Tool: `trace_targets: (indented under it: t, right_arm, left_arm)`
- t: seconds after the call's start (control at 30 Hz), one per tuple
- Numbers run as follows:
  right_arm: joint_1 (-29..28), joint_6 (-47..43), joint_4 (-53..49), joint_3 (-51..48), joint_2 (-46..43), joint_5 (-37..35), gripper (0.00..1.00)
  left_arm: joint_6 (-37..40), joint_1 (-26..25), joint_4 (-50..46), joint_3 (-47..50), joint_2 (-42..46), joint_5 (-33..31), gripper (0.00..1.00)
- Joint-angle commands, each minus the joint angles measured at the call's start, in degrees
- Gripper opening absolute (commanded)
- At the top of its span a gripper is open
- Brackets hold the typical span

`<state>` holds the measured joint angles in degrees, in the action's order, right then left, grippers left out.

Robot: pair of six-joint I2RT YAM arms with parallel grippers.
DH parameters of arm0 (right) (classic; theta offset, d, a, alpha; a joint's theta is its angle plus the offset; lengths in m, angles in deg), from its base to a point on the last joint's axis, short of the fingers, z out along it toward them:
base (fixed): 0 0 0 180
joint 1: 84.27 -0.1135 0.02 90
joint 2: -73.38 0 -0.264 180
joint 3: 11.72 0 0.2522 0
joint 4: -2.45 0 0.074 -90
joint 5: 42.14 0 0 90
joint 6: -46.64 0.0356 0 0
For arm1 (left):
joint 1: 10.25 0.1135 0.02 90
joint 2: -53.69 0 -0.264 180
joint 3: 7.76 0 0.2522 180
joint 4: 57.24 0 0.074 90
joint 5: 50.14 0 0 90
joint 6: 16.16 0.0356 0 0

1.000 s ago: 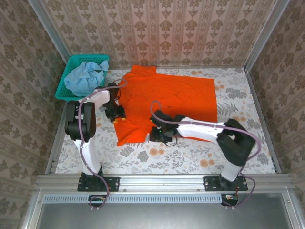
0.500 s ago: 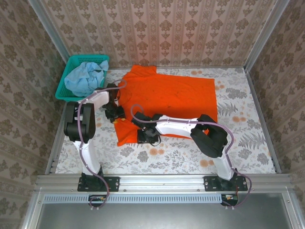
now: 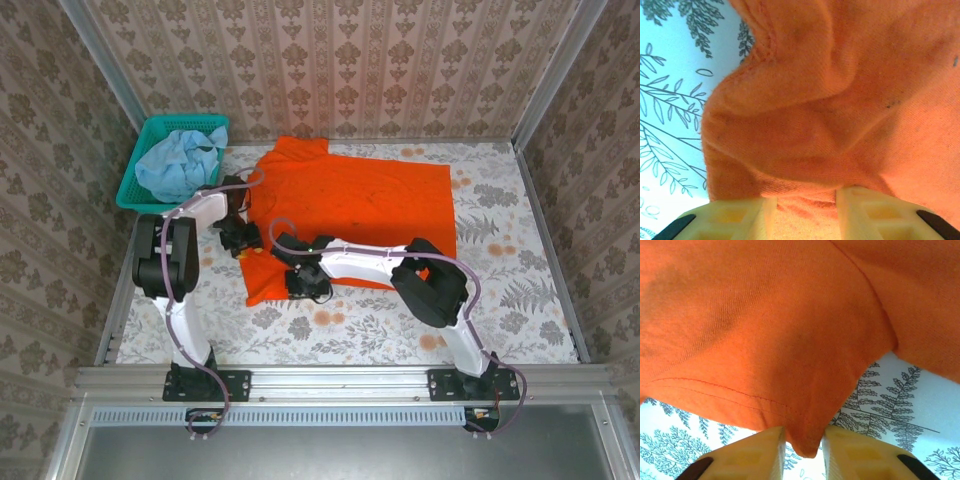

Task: Fold and stack the t-shirts

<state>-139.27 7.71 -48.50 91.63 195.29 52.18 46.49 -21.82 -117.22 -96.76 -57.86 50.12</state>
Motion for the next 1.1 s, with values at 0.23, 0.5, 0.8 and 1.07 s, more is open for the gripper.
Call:
trace_targets:
  t: [0.23, 0.5, 0.8, 1.07]
  right_arm:
    - [0.14, -2.0, -4.85, 0.73, 1.09, 1.44, 0.0]
    - [0.25, -5.88, -0.76, -8.89, -4.66, 9.62, 0.0]
    - [-0.13, -8.64, -1.69, -9.67, -4.28, 14.35, 0.17]
    - [2.57, -9.99, 1.62, -16.35, -16.62, 14.51, 0.44]
  left_arm:
    - [-0.78, 0.06, -1.18, 3.59, 0.41, -1.04, 0.38]
    - [-1.22, 0.28, -0.98, 6.01, 3.17, -2.12, 0.4]
    - [-2.88, 2.24, -1.12, 7.32, 6.42, -2.22, 0.55]
    - [-3.98, 1.52, -4.09, 0.08, 12.33, -3.57, 0.8]
